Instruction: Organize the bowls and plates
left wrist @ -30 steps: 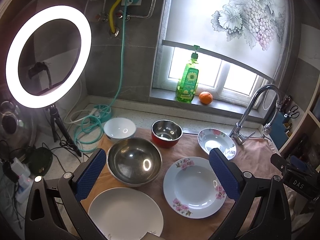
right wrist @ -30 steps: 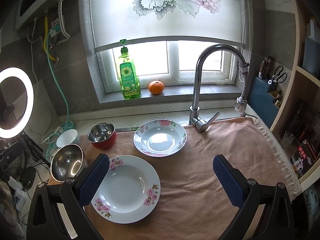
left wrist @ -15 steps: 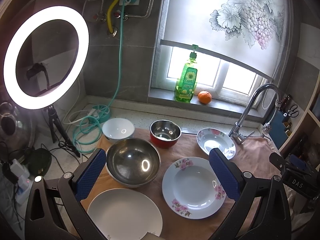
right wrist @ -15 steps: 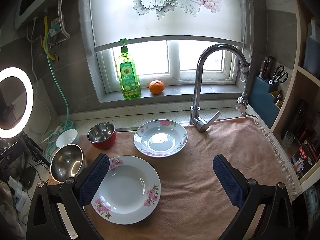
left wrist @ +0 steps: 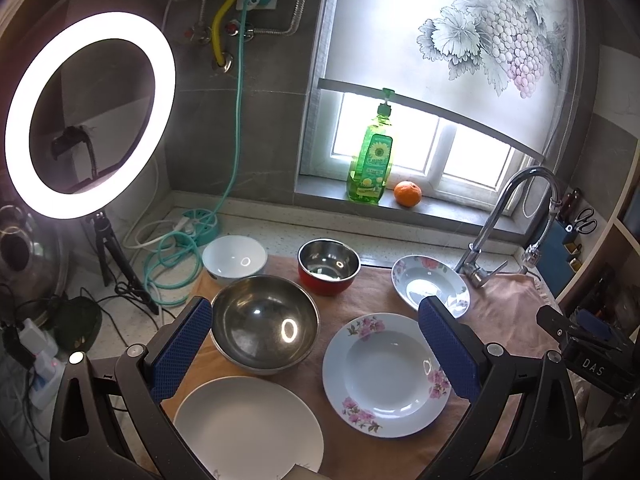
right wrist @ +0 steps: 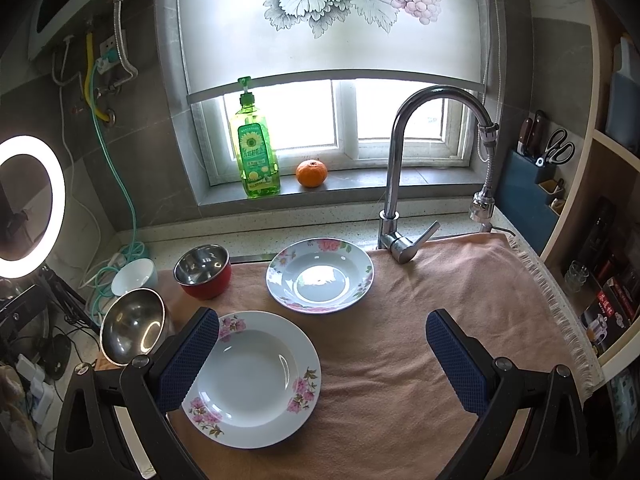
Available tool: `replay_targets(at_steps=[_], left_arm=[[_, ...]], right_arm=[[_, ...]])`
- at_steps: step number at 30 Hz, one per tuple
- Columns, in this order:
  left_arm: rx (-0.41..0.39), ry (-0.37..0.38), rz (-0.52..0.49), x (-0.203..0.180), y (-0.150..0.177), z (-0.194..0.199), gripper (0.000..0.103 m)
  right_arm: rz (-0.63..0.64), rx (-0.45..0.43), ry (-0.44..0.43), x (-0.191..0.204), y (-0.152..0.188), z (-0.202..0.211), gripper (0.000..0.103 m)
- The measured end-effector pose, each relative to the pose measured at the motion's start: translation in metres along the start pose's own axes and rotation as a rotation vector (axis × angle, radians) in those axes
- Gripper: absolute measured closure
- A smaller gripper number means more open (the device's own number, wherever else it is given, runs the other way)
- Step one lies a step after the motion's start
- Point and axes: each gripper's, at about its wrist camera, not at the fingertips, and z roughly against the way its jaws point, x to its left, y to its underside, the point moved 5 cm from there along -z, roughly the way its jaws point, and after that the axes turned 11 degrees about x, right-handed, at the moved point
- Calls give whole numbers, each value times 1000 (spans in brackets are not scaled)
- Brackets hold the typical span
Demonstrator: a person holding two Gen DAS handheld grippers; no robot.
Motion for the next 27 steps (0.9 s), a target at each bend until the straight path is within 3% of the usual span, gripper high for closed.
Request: replay_targets(at_steps=[27], left_arm=[[34,-1,6,2,1,-10,1]], right_arm=[[-12,35,-4,-5,3,-14,1]])
